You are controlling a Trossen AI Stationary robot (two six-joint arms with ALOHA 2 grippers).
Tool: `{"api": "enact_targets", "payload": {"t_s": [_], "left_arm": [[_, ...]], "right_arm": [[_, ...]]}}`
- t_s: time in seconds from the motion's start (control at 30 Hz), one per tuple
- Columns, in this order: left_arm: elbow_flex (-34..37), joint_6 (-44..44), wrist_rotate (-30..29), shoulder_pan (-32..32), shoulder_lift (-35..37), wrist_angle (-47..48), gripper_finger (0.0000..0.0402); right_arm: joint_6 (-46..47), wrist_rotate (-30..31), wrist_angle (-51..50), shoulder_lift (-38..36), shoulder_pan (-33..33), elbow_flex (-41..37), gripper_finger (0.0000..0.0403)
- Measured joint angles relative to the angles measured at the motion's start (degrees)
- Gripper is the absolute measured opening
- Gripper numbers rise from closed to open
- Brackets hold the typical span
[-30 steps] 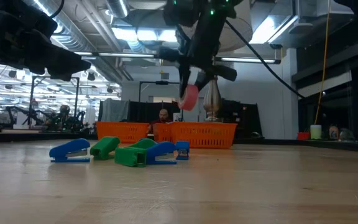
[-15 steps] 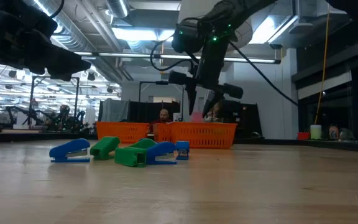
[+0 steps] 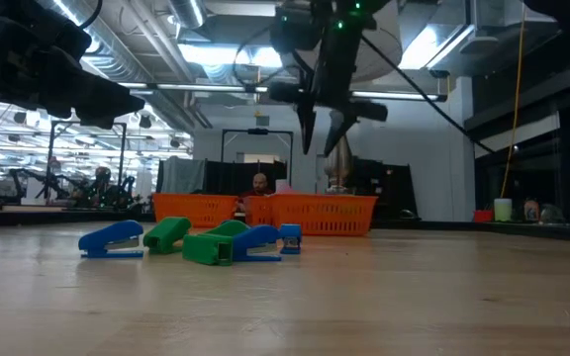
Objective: Pick and place Stapler, Stapler remover, tape
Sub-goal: Put the red tape into the bottom right orange basket
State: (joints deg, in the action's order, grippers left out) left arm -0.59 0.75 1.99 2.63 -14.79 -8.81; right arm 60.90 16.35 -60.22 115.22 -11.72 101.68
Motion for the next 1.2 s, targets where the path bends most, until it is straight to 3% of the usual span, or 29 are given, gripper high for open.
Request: {"api": "enact_targets", "payload": {"t_s": [0.4,0.67,1.2], "left_arm": [[0.00,0.00,0.01,0.00,0.02,0.01,0.0169],[0.01,0.00,0.01,0.00,0.02,0.01,0.0169],[0.01,0.00,0.00,0.00,0.01,-0.01,0.0169]], "right_arm": [[0.29,0.56,-9.93,0.00,7.29,1.74,0.0165],[7.65,0.32,-17.43,0.00,13.14,1.74,0.0165],[8.87,-1.58,-21.22,0.00,25.25,1.74,0.0165]]}}
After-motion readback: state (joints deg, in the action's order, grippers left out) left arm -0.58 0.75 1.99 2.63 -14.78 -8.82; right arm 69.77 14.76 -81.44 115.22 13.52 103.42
